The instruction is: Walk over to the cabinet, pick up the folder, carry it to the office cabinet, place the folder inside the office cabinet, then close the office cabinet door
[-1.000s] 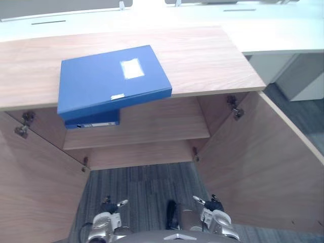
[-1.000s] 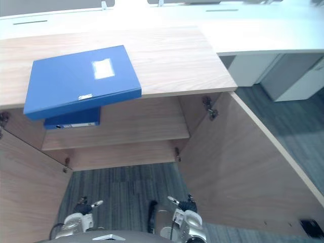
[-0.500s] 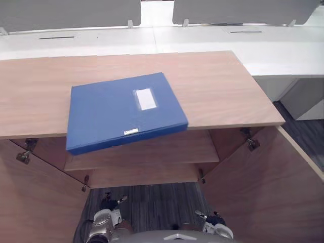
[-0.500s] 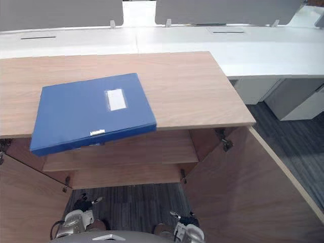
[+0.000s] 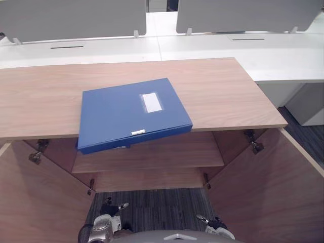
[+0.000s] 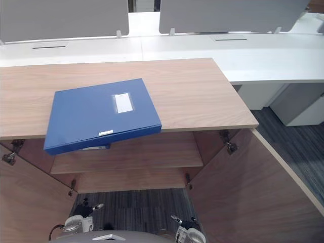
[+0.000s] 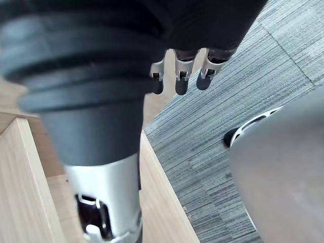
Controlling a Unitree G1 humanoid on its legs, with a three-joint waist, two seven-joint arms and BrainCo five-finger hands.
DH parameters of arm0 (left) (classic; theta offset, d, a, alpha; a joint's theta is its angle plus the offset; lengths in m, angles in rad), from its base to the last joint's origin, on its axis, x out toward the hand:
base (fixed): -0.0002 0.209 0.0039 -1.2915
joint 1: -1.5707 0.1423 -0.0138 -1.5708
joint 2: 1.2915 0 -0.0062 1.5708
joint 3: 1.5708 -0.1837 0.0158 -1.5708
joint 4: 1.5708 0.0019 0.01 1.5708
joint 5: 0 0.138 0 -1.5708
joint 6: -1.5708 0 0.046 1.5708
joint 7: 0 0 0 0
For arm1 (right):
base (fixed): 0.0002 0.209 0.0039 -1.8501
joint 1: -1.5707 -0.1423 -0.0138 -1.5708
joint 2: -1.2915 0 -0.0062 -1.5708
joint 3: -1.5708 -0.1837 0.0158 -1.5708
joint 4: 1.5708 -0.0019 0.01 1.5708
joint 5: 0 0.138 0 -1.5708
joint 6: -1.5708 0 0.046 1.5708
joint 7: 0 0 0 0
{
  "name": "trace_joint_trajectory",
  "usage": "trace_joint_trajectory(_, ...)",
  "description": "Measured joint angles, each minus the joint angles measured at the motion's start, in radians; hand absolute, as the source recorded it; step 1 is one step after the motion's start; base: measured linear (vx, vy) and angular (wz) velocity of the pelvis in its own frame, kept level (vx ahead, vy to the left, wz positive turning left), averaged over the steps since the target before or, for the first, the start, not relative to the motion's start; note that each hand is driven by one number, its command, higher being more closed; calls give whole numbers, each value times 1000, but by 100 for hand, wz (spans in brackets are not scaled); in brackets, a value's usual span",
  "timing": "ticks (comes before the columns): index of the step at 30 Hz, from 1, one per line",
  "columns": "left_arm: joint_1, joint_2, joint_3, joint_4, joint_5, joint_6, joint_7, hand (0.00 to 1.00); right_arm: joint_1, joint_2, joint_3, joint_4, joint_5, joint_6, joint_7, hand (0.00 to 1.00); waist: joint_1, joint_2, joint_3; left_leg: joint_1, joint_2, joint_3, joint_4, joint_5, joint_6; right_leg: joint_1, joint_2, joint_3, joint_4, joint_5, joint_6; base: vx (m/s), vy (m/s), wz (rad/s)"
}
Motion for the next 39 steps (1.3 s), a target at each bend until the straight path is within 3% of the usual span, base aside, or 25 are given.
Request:
trace_joint_trajectory(4, 81, 40, -40, -234, -2, -6, 51, 0, -2, -9, 47, -7, 0, -4, -10, 0, 5, -1, 0, -9, -14, -24, -3, 6, 8, 0, -8, 1, -3, -1, 0, -87, 39, 12)
trace_joint_trajectory(8, 164, 69, -56, -552, -1, -52, 96, 0, 5, -17, 95, -20, -2, -19, -28, 0, 8, 2, -1, -18, -33, -51, -3, 4, 7, 2, -19, 8, -3, -2, 2, -46, 47, 18)
trace_joint_trajectory(14, 227, 70, -76, -841, 1, -96, 136, 0, 29, -17, 142, -51, -38, -22, -26, 0, 29, -1, -6, 1, -43, -58, -3, -2, 15, 32, -23, 13, -18, -2, 3, 3, 22, 5)
trace_joint_trajectory(20, 239, 72, -92, -1094, 35, -150, 159, 0, 39, -19, 150, -50, -38, -24, -25, 0, 29, 0, -11, 10, -39, -58, -2, 1, 19, 49, -19, 14, -35, 12, 15, 21, -1, 0)
trace_joint_trajectory(25, 228, 124, -112, -1198, 78, -173, 172, 0, 36, -23, 164, -36, -39, -24, -24, 0, 28, -1, -28, 20, -37, -57, -3, 0, 19, 63, -12, 26, -42, 17, 12, 24, 0, -1)
trace_joint_trajectory(31, 195, 190, -112, -1202, 116, -190, 193, 0, 29, -38, 181, -31, -42, -22, -23, 0, 26, 5, -35, 34, -37, -57, -4, 0, 19, 72, -11, 31, -45, 9, -2, -44, 9, -1)
trace_joint_trajectory(39, 173, 250, -130, -1212, 116, -198, 189, 0, 11, -40, 180, 5, -76, -20, -17, 0, 22, -7, -46, 35, -43, -56, -4, -3, 16, 73, -9, 58, -57, 14, -8, -12, 12, -1)
